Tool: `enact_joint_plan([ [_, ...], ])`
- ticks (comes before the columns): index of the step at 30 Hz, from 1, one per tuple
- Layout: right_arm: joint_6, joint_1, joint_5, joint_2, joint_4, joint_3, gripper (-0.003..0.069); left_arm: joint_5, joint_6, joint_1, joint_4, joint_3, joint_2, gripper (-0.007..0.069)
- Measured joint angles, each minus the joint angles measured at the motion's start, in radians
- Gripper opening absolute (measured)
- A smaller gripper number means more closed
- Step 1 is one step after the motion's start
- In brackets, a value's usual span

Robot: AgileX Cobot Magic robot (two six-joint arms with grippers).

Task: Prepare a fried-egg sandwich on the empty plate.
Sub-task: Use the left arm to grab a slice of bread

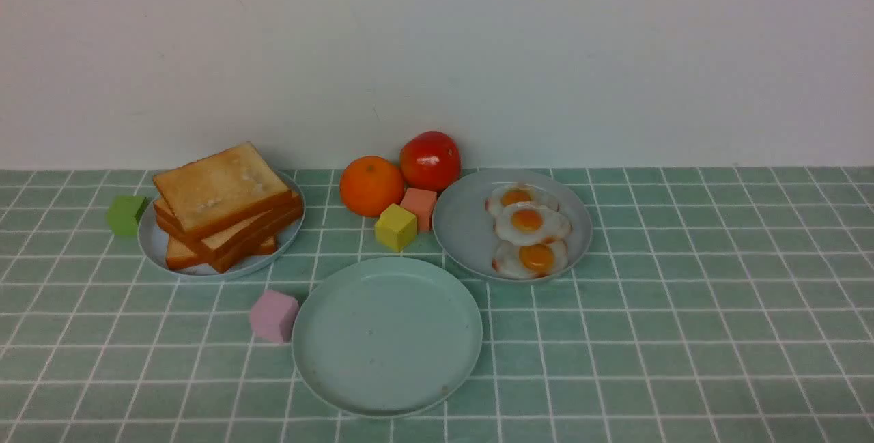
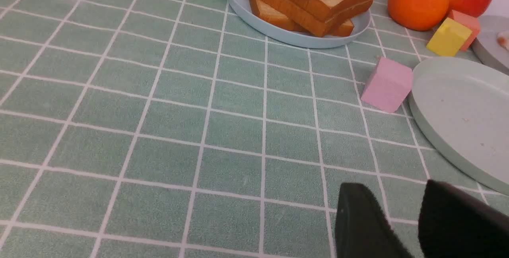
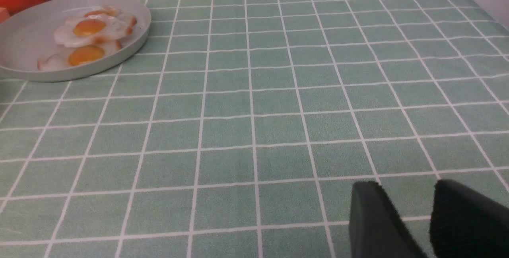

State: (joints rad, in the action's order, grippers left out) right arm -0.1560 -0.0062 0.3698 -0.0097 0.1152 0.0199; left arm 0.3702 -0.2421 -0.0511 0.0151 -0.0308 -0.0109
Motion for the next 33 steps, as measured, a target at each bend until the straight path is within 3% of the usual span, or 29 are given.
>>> enact_joint_plan([
  [24, 0.000, 0.000, 0.000, 0.000, 0.000, 0.000, 0.0239, -0.014, -0.005, 0.000, 0.003, 0.000, 0.000, 0.0238],
  [33, 0.000, 0.000, 0.000, 0.000, 0.000, 0.000, 0.0239, -0.320, -0.246, 0.000, 0.319, 0.000, 0.000, 0.0238],
])
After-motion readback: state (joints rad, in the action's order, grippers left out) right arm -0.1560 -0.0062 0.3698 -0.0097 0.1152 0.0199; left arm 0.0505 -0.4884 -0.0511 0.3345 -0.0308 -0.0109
